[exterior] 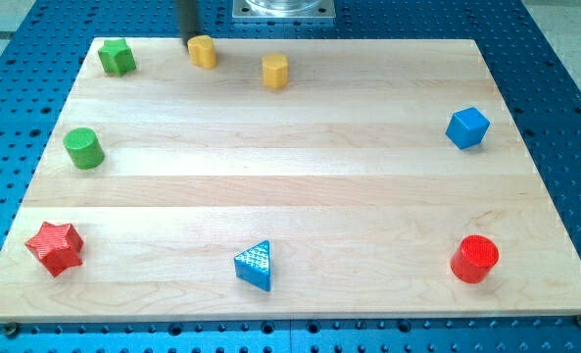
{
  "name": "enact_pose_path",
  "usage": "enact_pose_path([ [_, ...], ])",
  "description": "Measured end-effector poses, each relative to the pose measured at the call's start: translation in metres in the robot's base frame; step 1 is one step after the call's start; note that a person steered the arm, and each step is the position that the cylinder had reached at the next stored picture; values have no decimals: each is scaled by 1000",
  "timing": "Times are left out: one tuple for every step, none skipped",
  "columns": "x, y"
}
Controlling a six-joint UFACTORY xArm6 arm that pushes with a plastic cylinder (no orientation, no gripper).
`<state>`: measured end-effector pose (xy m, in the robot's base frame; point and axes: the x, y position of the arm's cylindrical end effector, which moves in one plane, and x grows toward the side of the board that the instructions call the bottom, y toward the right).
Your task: Place the green star to the bottom right of the hexagon
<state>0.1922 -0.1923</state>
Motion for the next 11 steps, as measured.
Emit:
enact_pose_path([
  [0,-56],
  [24,-84],
  [97,-20],
  [126,38],
  [126,29],
  [129,133],
  [144,146],
  [177,119],
  [177,175],
  [172,216],
  [173,216],
])
